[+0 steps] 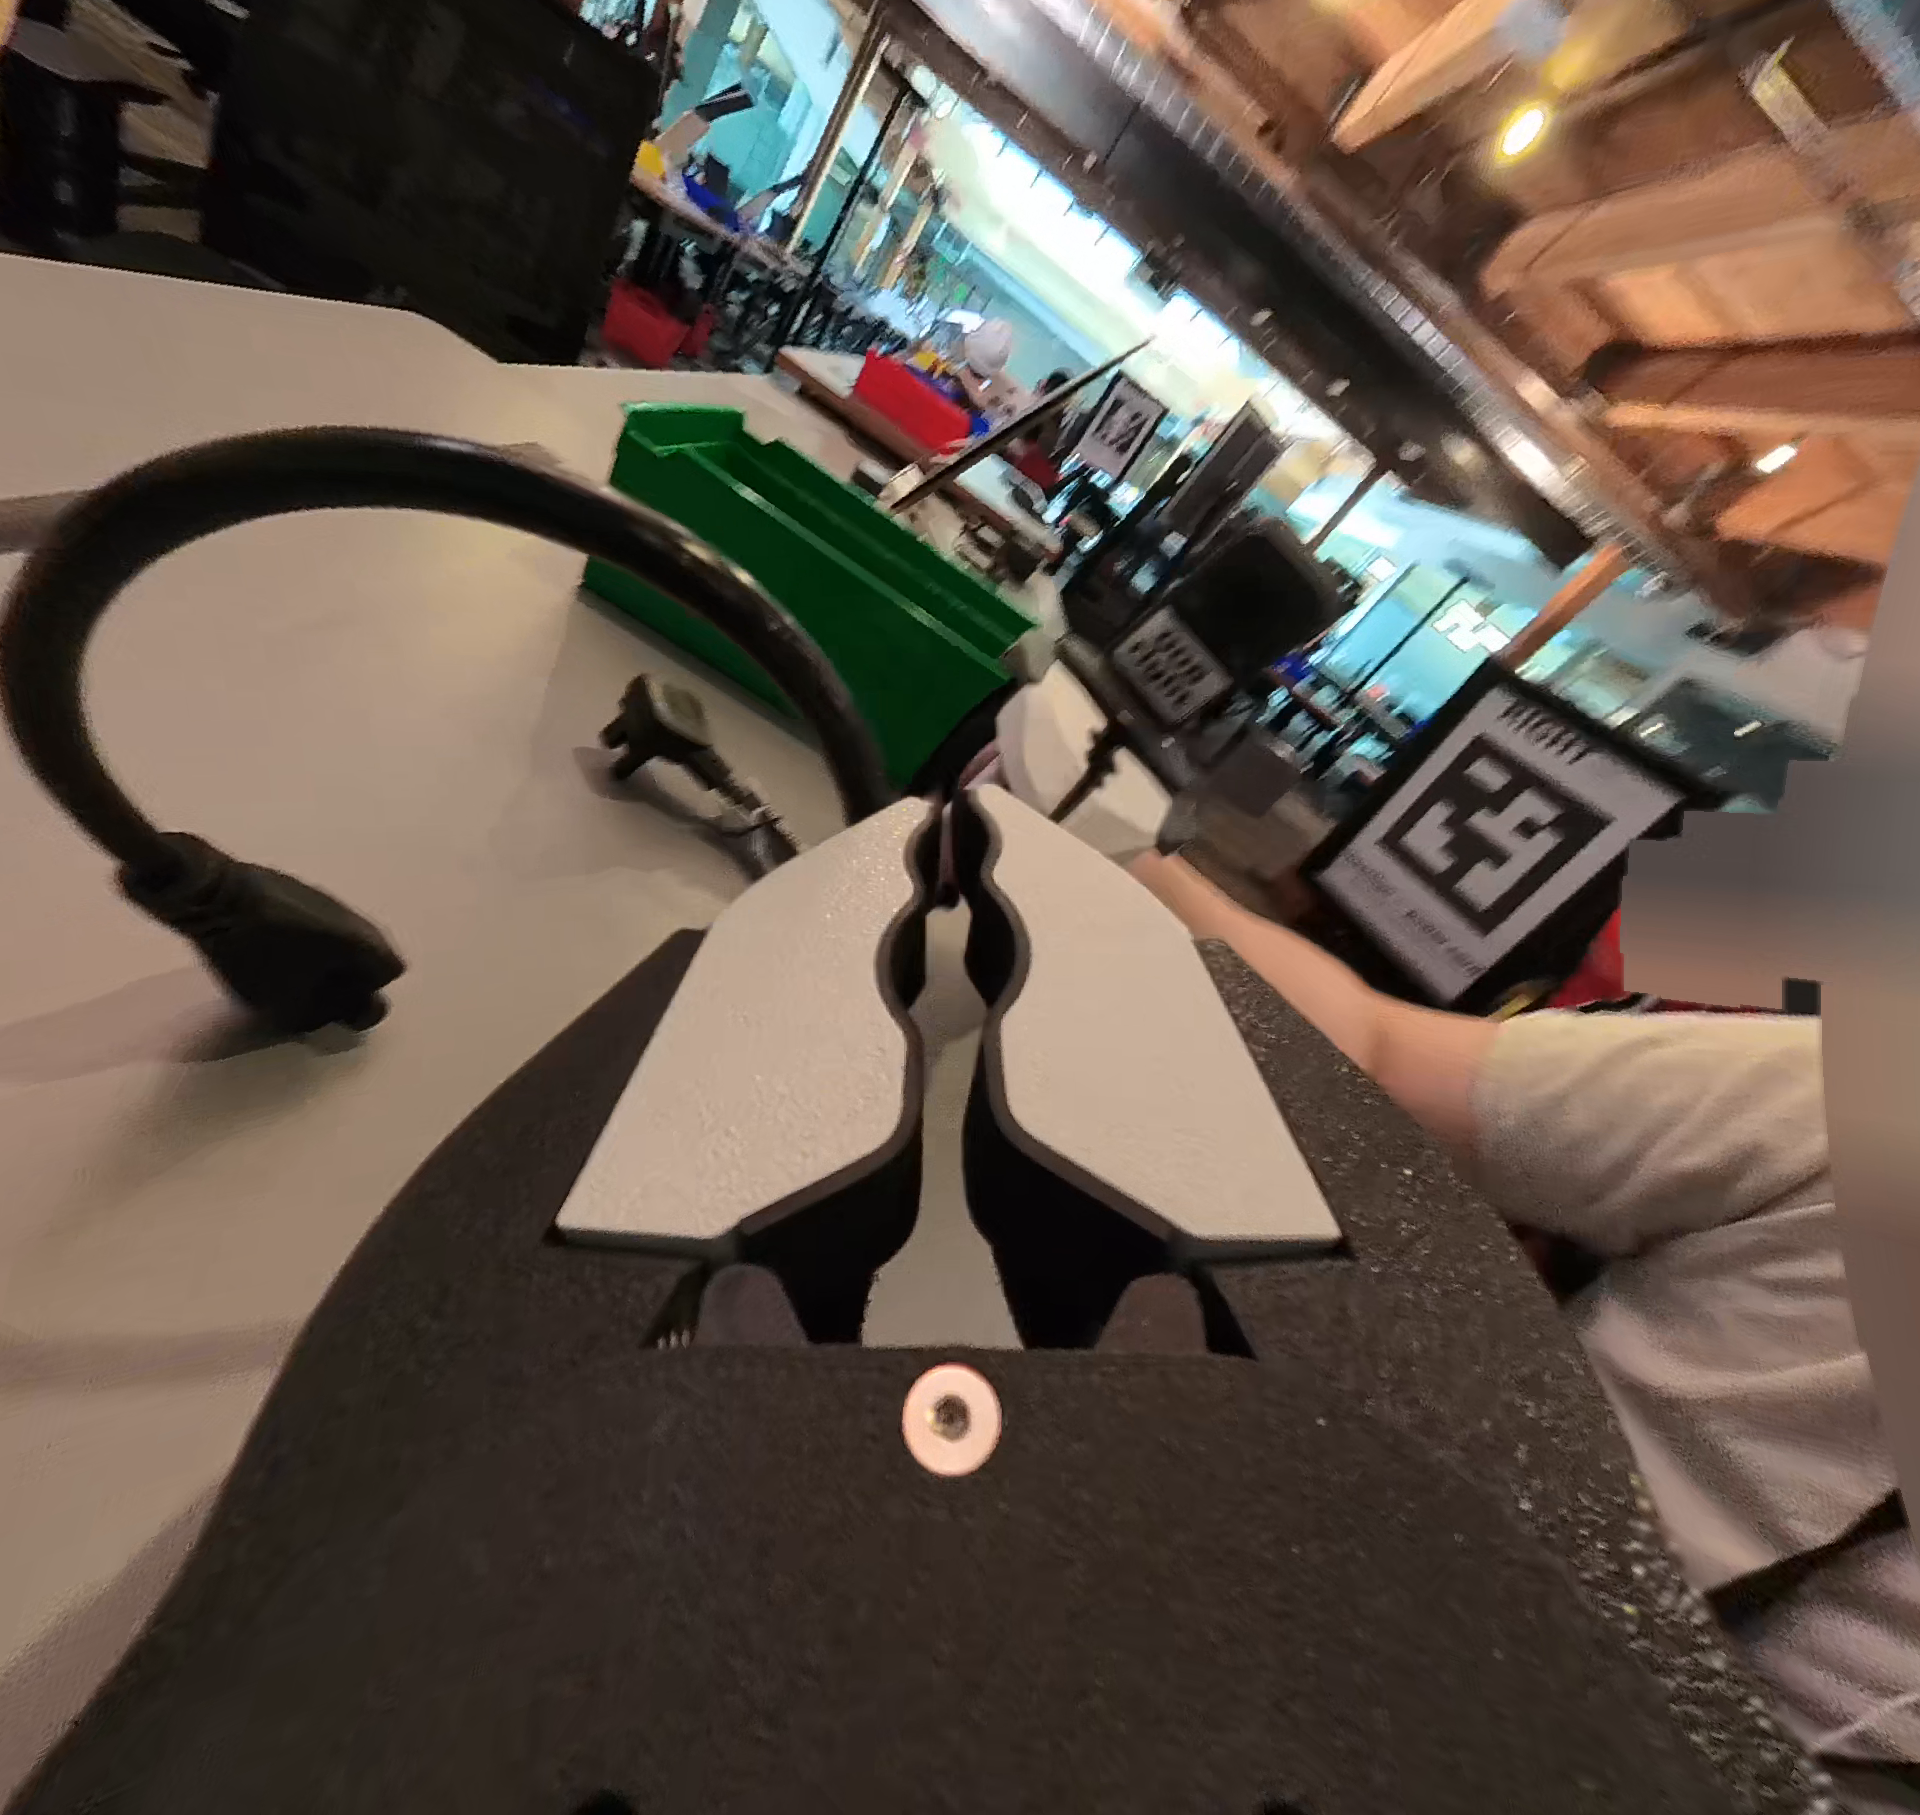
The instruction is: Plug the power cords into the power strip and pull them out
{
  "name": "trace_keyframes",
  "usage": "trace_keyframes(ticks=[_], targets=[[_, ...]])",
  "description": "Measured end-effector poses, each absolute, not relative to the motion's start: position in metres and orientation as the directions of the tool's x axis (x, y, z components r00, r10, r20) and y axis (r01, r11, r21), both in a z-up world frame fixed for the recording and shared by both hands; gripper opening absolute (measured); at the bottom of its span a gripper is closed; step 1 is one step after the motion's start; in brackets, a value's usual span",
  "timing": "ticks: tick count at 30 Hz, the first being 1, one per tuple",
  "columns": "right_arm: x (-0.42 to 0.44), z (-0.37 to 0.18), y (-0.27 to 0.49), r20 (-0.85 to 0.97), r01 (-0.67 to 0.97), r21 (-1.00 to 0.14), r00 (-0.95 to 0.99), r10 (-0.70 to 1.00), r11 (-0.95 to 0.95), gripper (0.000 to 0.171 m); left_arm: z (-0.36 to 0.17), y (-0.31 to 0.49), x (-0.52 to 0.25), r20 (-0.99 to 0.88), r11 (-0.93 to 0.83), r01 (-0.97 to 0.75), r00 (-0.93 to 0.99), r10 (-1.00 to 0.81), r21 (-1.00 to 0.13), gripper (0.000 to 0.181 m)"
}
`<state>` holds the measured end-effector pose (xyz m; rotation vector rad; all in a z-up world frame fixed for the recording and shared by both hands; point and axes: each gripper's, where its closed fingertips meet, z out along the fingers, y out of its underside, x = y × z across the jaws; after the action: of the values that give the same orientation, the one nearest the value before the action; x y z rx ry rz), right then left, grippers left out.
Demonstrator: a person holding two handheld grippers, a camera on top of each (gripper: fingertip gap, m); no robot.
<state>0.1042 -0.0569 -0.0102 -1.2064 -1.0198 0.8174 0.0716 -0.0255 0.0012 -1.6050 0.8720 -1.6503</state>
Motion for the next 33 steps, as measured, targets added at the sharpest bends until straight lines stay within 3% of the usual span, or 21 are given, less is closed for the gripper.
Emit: trace_keyframes(ticks=[2,4,8,11,14,18,24,26,33], targets=[[0.106,-0.019,-0.049,0.226,0.108,-0.974,0.392,0.892,0.2,0.003,-0.009,-0.021,0.068,0.491,-0.492,-0.048,0.03,-0.871,-0.87,0.0],[0.106,-0.026,-0.042,0.197,0.131,-0.979,0.425,0.883,0.156,0.002,-0.011,-0.019,0.065,0.437,-0.438,-0.06,0.035,-0.899,-0.897,0.015],[0.095,-0.054,-0.037,0.127,0.16,-0.985,0.406,0.905,0.066,0.006,-0.008,-0.02,0.055,0.292,-0.293,-0.085,0.032,-0.956,-0.952,0.024],[0.09,-0.075,-0.033,0.133,0.253,-0.967,0.399,0.907,0.031,0.047,-0.04,-0.014,0.052,0.205,-0.223,-0.252,0.096,-0.974,-0.942,0.047],[0.087,-0.083,-0.031,0.124,0.298,-0.954,0.412,0.903,-0.005,0.067,-0.088,-0.026,0.055,0.155,-0.162,-0.49,0.056,-0.986,-0.856,0.051],[0.085,-0.091,-0.024,0.066,0.327,-0.94,0.457,0.887,-0.099,0.062,-0.128,-0.036,0.064,0.006,-0.003,-0.654,-0.002,-1.0,-0.757,0.06],[0.078,-0.117,-0.02,0.066,0.484,-0.857,0.442,0.895,-0.176,0.048,-0.155,-0.029,0.065,0.04,-0.04,-0.701,0.017,-0.999,-0.712,0.059],[0.077,-0.119,-0.023,0.059,0.505,-0.844,0.424,0.904,-0.182,0.026,-0.155,-0.026,0.066,0.044,-0.049,-0.702,0.025,-0.999,-0.711,0.059],[0.077,-0.12,-0.022,0.054,0.518,-0.834,0.416,0.908,-0.189,0.025,-0.157,-0.021,0.075,0.01,-0.011,-0.698,0.006,-1.0,-0.716,0.062]])
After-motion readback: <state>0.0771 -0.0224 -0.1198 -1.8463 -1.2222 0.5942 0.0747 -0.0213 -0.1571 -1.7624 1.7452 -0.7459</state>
